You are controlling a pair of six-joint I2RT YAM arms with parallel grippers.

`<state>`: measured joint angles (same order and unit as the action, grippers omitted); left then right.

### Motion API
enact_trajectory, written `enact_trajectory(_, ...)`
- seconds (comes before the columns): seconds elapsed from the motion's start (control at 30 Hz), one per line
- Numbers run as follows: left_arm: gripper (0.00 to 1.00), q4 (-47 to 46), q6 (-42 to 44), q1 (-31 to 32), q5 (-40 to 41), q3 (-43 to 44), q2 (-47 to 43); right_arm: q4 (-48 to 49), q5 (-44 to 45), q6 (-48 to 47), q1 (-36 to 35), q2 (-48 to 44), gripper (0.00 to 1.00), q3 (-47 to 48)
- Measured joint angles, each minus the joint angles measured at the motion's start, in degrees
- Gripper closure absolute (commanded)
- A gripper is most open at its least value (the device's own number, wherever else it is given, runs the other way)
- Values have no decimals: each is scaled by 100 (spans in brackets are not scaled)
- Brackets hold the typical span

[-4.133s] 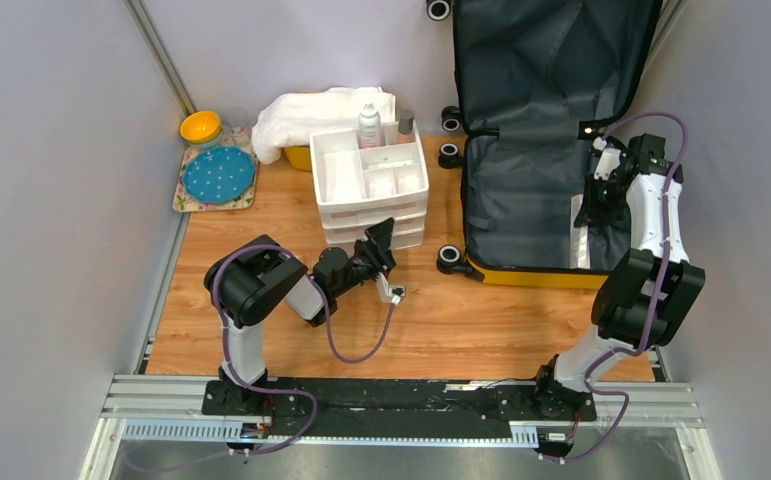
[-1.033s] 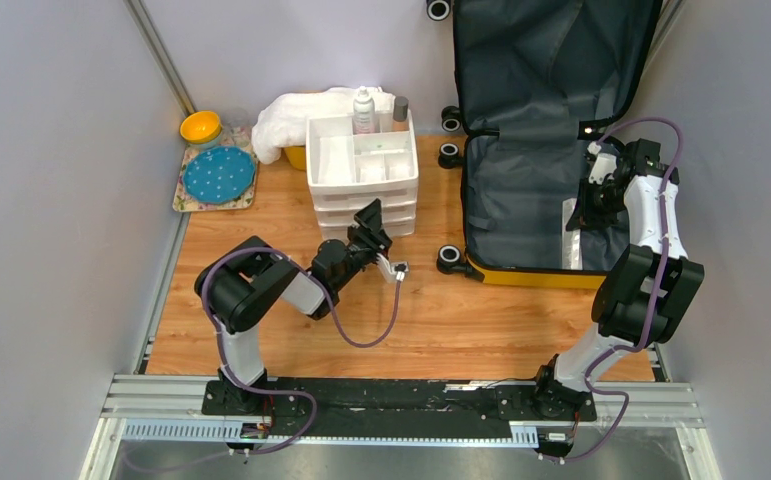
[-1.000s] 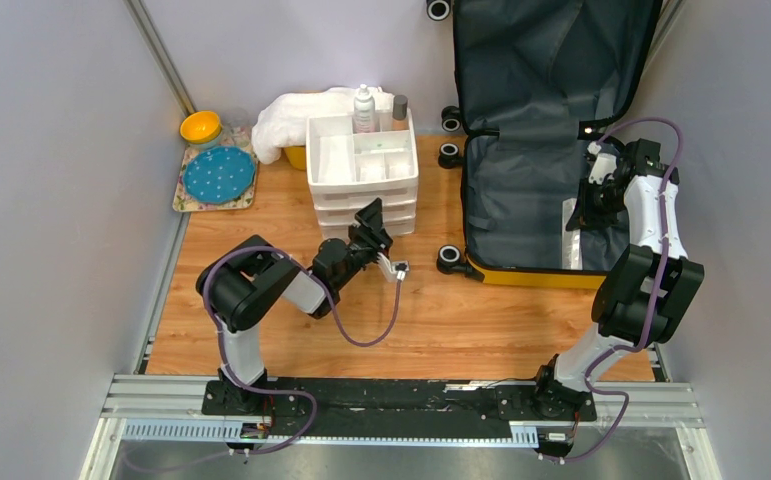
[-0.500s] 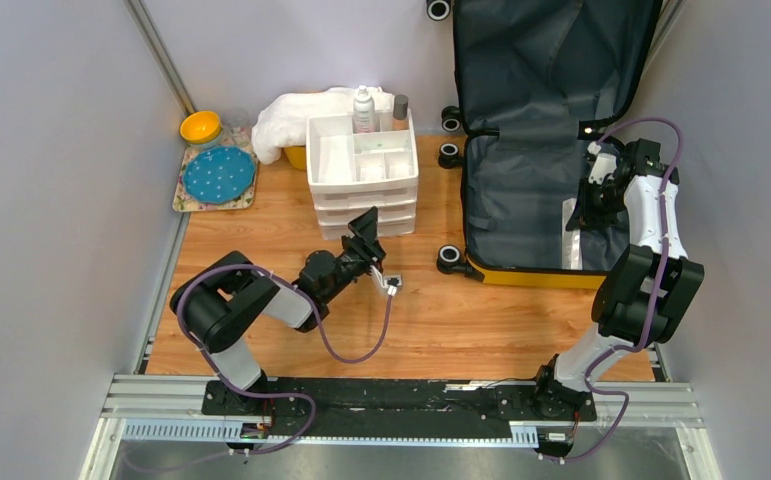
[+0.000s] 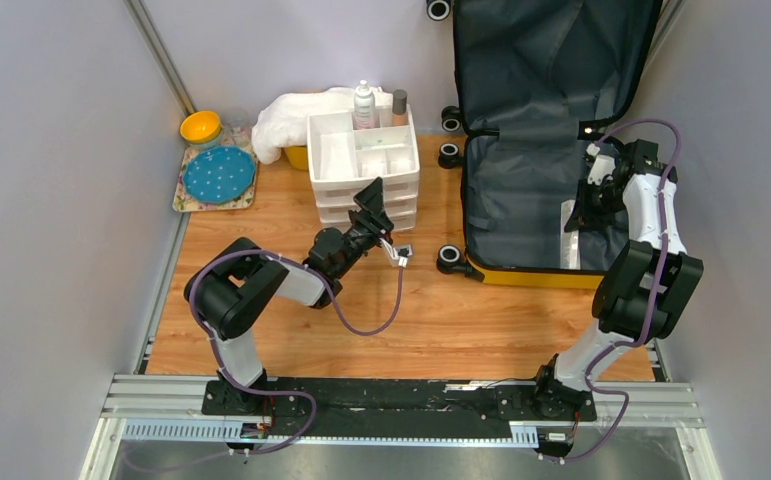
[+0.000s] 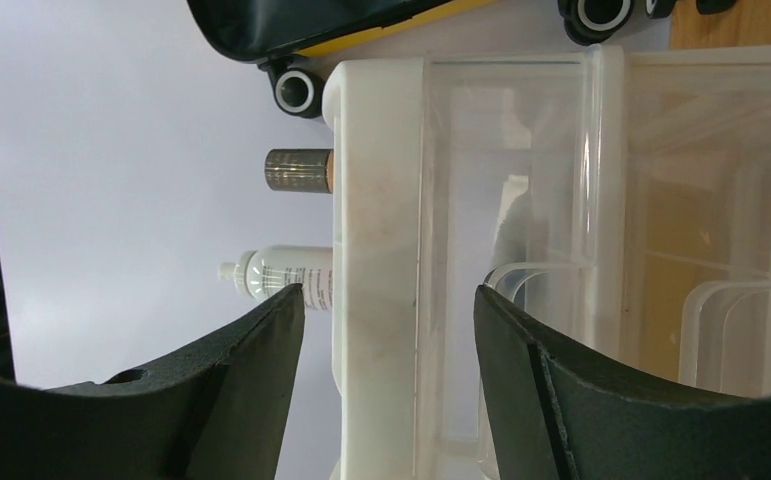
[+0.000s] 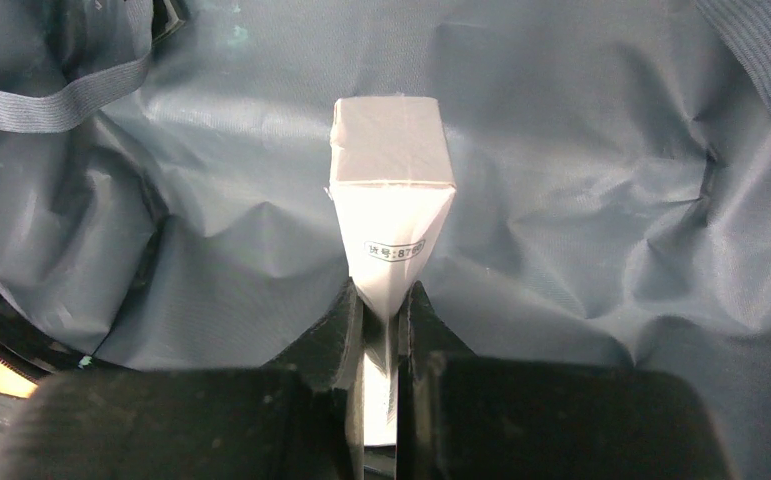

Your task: Open, take out, and arrange the luggage

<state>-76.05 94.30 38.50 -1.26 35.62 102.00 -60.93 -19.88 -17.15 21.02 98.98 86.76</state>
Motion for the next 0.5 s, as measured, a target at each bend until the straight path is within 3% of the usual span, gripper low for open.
enact_trajectory(0.5, 22, -214, 293, -101, -468, 116, 376, -15, 4, -4, 0, 7, 100, 9)
